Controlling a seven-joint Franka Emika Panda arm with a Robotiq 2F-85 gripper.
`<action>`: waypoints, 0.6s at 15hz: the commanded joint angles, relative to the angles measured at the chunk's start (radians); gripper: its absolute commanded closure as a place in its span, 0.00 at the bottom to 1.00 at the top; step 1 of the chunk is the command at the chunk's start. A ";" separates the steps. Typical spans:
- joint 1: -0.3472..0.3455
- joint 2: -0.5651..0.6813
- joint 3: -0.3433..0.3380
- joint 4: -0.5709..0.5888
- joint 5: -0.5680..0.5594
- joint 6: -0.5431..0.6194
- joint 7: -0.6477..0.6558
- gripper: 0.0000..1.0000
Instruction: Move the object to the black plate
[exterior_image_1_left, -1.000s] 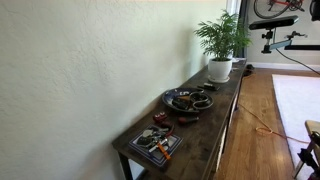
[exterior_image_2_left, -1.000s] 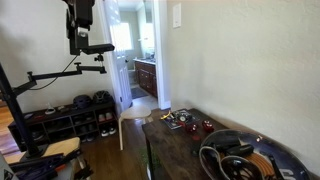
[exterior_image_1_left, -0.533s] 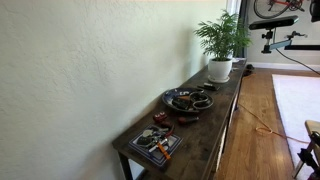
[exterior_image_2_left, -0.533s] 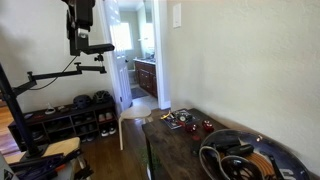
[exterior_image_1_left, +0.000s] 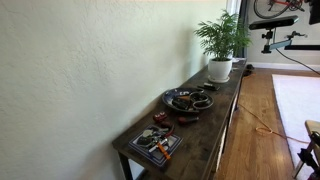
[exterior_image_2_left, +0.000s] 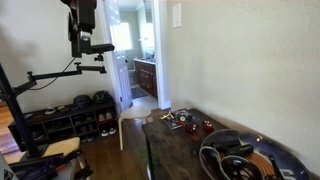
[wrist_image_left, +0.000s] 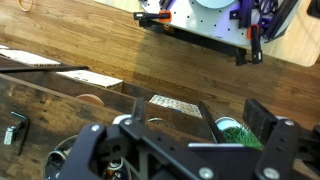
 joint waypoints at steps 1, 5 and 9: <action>0.026 0.049 -0.037 -0.020 0.006 0.080 -0.011 0.00; 0.024 0.144 -0.054 -0.020 -0.002 0.201 -0.036 0.00; 0.016 0.273 -0.068 0.001 -0.008 0.309 -0.077 0.00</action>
